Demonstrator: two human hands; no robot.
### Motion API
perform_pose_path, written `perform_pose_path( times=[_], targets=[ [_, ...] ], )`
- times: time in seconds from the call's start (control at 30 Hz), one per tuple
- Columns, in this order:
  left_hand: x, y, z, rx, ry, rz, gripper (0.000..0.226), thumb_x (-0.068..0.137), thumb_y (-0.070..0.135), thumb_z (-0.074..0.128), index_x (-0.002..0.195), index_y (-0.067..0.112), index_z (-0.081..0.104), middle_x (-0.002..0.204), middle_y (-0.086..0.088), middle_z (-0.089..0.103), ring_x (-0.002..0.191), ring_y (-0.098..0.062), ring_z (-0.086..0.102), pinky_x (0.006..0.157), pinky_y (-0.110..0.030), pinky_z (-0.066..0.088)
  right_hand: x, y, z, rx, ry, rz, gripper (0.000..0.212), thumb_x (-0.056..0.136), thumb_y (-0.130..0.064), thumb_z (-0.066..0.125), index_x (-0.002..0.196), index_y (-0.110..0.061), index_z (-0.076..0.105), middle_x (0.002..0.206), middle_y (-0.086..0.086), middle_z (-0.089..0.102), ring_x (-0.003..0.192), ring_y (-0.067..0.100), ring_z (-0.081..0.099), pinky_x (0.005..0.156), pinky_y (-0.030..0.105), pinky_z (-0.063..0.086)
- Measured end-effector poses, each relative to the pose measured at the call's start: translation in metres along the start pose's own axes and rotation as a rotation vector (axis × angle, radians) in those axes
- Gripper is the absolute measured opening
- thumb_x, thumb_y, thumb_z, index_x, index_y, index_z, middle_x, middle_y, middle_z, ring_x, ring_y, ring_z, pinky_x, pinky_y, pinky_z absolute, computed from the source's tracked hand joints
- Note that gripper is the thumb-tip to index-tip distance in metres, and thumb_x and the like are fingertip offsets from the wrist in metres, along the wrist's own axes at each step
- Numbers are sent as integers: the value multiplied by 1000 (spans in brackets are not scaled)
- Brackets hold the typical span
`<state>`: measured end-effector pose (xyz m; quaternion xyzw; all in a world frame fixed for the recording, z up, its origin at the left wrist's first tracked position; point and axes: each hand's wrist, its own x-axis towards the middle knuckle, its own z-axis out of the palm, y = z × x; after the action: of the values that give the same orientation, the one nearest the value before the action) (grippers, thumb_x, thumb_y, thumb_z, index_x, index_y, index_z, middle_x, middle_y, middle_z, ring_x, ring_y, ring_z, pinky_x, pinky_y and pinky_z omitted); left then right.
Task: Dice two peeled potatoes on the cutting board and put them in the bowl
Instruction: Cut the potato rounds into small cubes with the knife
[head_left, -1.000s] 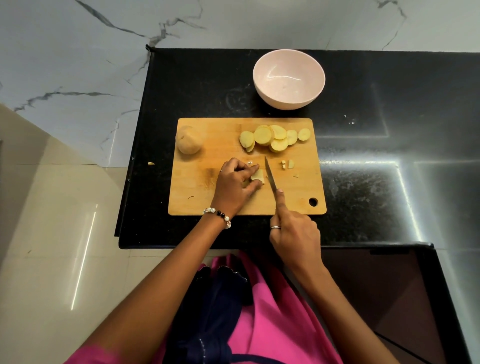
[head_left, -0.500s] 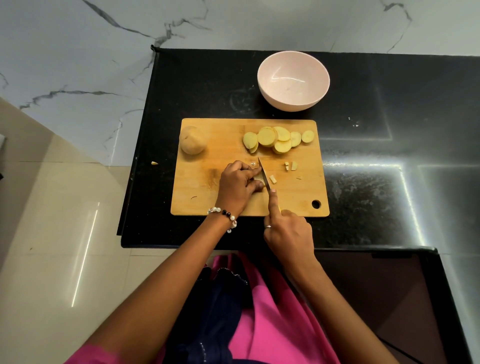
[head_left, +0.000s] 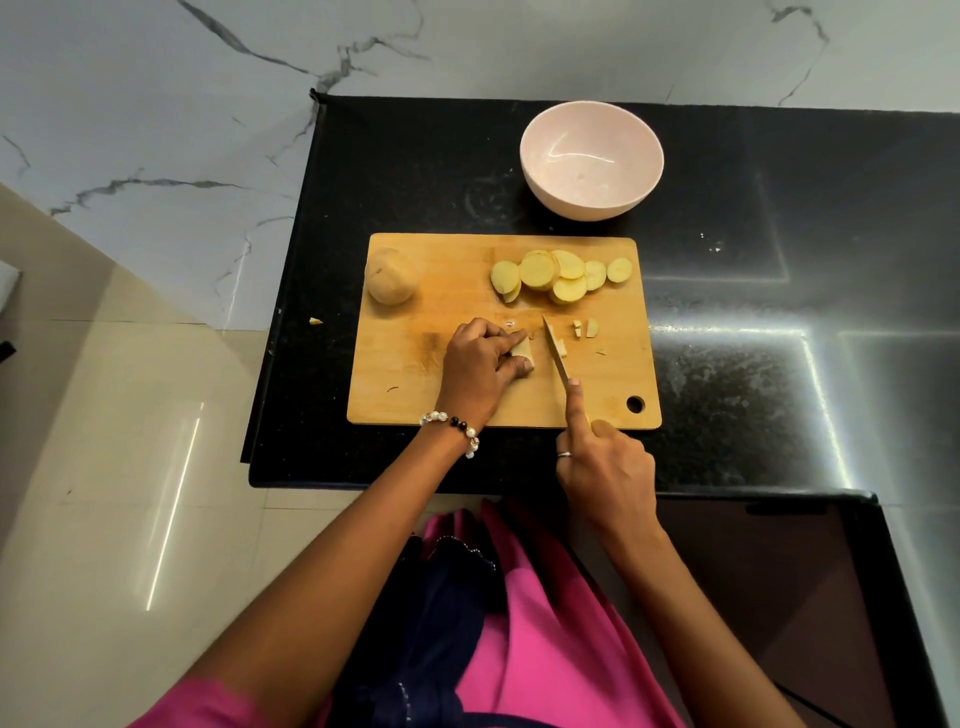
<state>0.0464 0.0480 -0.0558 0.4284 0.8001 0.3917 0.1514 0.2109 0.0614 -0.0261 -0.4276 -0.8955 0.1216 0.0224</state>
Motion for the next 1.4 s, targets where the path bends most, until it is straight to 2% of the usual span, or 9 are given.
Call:
perform_pose_path(
  times=[0.17, 0.3, 0.67, 0.73, 0.87, 1.0, 1.17, 1.27, 1.4],
  targets=[
    [-1, 0, -2, 2, 18, -34, 48, 70, 14, 80, 115, 5, 66, 95, -10, 62, 91, -27, 56, 82, -36, 49, 4, 21, -3, 131, 84, 94, 57, 82, -19, 42, 138, -6, 47, 55, 15, 57, 43, 34, 51, 45, 32, 32],
    [-3, 1, -2, 11, 46, -57, 46, 70, 16, 80, 113, 7, 68, 92, -8, 61, 90, -24, 53, 80, -30, 46, 3, 14, -7, 198, 106, 28, 57, 85, -20, 41, 140, -9, 44, 54, 11, 57, 44, 32, 49, 45, 32, 32],
    [1, 5, -2, -7, 52, -130, 40, 66, 17, 83, 103, 7, 72, 88, -8, 65, 83, -23, 60, 77, -39, 52, 1, -11, 0, 103, -38, -52, 58, 96, -25, 33, 151, -22, 14, 87, 15, 64, 76, 37, 59, 57, 34, 32],
    [1, 5, -2, -16, 50, -141, 38, 66, 15, 83, 102, 6, 73, 87, -8, 66, 82, -23, 60, 77, -38, 52, 2, -12, 1, 77, -44, -55, 59, 95, -23, 36, 151, -18, 18, 82, 16, 63, 69, 37, 59, 54, 34, 31],
    [2, 7, -2, -13, 57, -142, 34, 67, 13, 82, 98, 5, 74, 84, -9, 67, 80, -24, 61, 75, -36, 52, 12, -22, 6, -30, -45, -88, 62, 71, -13, 67, 131, -1, 53, 48, 11, 51, 31, 29, 44, 38, 22, 19],
    [0, 6, 0, 2, 76, -144, 31, 67, 14, 82, 97, 5, 74, 83, -10, 66, 79, -24, 60, 73, -38, 51, 4, -27, 9, -73, -56, -71, 76, 53, -11, 83, 124, 2, 59, 46, 8, 47, 28, 24, 41, 35, 21, 18],
    [-1, 5, -1, 16, 75, -130, 34, 68, 17, 82, 99, 7, 74, 83, -9, 66, 80, -24, 59, 72, -37, 50, -16, -17, 10, -48, -27, -52, 59, 67, -13, 72, 124, -2, 61, 49, 7, 47, 31, 26, 43, 28, 26, 30],
    [-2, 6, -2, 16, 69, -126, 34, 68, 18, 82, 100, 8, 74, 84, -8, 66, 81, -22, 59, 72, -34, 50, -7, -14, 6, -18, 9, -47, 52, 76, -21, 49, 125, -6, 61, 49, 7, 48, 31, 26, 44, 30, 24, 27],
    [-2, 6, -4, 14, 57, -129, 37, 66, 20, 83, 101, 10, 74, 86, -5, 67, 79, -16, 58, 71, -25, 48, 5, -2, 5, 13, 39, -46, 55, 75, -22, 53, 127, -7, 59, 48, 9, 51, 31, 30, 44, 37, 23, 21]
  ],
)
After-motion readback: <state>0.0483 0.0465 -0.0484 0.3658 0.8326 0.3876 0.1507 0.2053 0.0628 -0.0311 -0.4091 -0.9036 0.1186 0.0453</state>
